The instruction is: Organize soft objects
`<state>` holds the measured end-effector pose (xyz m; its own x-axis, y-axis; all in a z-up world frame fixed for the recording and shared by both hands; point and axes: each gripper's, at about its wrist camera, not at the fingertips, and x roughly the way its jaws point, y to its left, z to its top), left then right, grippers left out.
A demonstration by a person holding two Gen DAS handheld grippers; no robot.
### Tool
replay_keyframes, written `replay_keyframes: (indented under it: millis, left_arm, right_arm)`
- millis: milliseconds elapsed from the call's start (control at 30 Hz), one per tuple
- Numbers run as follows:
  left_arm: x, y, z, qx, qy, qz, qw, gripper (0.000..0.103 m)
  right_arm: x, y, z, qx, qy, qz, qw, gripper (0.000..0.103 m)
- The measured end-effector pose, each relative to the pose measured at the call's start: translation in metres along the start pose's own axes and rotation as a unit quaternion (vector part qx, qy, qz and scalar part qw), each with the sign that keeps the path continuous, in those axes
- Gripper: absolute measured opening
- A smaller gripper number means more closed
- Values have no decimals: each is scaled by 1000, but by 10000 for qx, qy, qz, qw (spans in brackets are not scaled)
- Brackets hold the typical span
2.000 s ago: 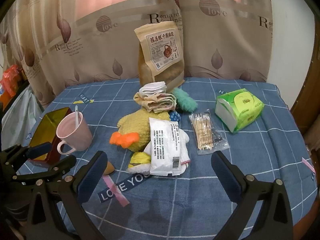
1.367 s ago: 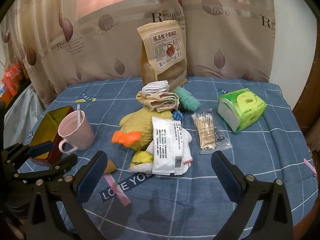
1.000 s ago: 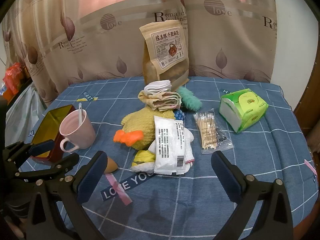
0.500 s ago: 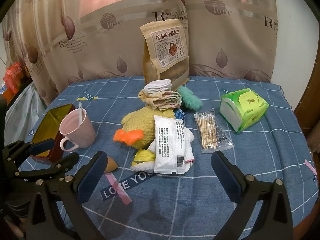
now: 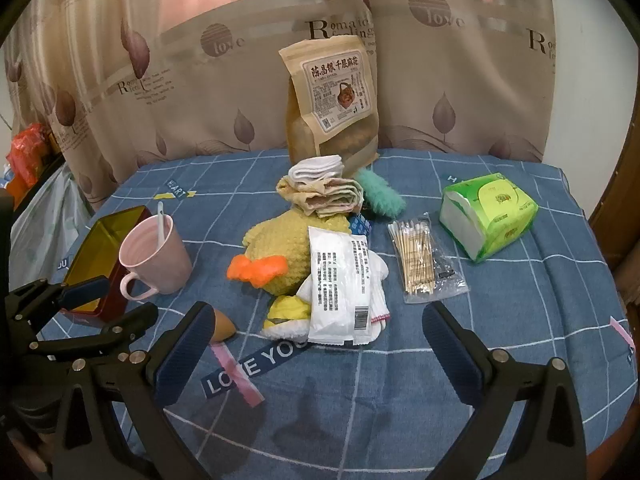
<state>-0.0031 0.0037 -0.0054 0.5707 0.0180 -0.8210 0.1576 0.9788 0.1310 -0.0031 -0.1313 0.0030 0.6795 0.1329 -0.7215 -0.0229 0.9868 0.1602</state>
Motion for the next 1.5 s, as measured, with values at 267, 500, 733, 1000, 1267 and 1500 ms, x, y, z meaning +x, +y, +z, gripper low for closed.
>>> replay_keyframes:
  millis: [267, 500, 733, 1000, 1267, 1500]
  left_arm:
    - [4, 1, -2, 29, 55, -30, 10000, 62]
    - [8, 7, -1, 40, 80, -73, 9999, 62]
    - [9, 28, -3, 123, -78, -162, 9998, 62]
    - [30, 18, -13, 465, 76, -585, 9972, 62]
    - [67, -3, -17, 700, 471, -915, 9922, 62]
    - [97, -10, -15, 734, 763, -939, 9899, 62]
  right_arm:
    - [2, -3, -2, 13, 33, -4, 10000, 103]
    - [2, -8, -3, 66, 60, -42, 10000, 103]
    - [5, -23, -6, 252, 107, -88, 9996, 103]
    - [13, -36, -13, 430, 205, -27, 9989, 103]
    - [21, -54, -18, 674, 296, 1, 9973, 103]
    - [30, -67, -22, 813, 388, 20, 9959, 103]
